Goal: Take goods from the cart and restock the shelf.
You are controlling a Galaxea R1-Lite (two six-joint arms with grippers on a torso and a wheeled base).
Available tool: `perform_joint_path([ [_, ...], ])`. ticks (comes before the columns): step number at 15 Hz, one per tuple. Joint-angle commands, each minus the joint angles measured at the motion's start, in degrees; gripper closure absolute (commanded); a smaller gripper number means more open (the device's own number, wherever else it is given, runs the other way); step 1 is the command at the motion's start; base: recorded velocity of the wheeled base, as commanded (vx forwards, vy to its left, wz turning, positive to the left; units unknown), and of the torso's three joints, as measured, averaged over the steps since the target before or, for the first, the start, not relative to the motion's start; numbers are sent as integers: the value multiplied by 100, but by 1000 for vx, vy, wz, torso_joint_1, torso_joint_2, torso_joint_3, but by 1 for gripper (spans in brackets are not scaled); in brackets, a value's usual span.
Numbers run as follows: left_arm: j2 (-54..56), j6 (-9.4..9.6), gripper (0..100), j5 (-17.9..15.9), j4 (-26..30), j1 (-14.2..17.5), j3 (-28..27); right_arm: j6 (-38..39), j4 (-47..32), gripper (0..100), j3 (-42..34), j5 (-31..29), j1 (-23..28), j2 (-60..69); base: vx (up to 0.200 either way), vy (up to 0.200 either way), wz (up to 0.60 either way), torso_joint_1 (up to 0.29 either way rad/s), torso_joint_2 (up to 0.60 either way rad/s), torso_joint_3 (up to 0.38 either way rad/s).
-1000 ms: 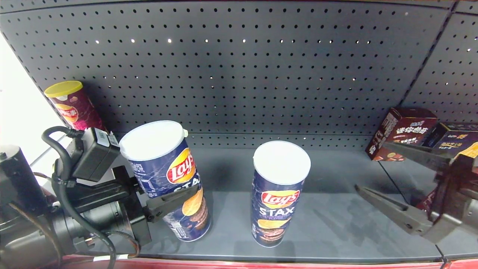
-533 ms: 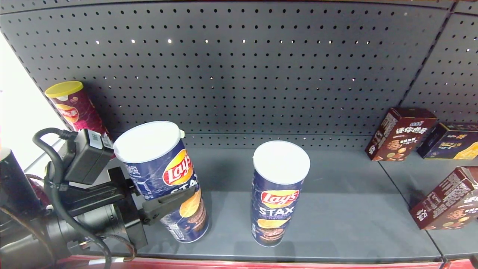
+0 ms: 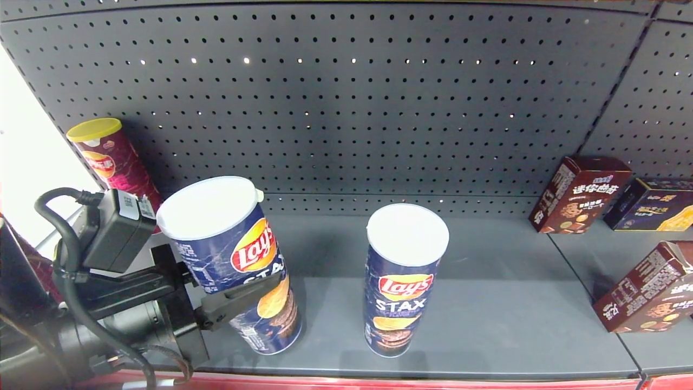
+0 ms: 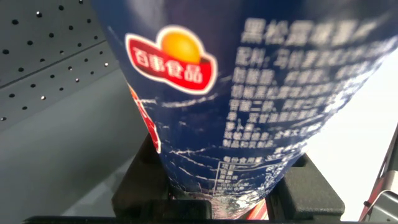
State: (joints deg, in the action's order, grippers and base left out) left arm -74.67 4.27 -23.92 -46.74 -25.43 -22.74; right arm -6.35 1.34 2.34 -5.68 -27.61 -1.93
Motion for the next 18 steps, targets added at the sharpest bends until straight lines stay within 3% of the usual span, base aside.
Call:
perform_joint_path([
  [1, 5, 4, 100, 1, -2, -15, 6, 11, 15, 0, -129, -30, 1, 193, 0, 0, 0, 0, 0, 0],
  [7, 49, -5, 100, 1, -2, -15, 15, 29, 226, 0, -208, -47, 1, 193, 0, 0, 0, 0, 0, 0],
  [9, 75, -5, 100, -8, -2, -32, 32, 90, 200, 0, -216, 1104, 1, 193, 0, 0, 0, 0, 0, 0],
  [10, 75, -5, 100, -16, -2, -41, 6, 213, 182, 0, -216, 1289, 1, 193, 0, 0, 0, 0, 0, 0],
  [13, 75, -14, 100, -16, 7, -23, -38, 530, -240, 0, -199, 753, 1, 193, 0, 0, 0, 0, 0, 0],
  [18, 84, -31, 100, -104, 24, -15, -64, 626, -152, 0, -216, 691, 1, 193, 0, 0, 0, 0, 0, 0],
])
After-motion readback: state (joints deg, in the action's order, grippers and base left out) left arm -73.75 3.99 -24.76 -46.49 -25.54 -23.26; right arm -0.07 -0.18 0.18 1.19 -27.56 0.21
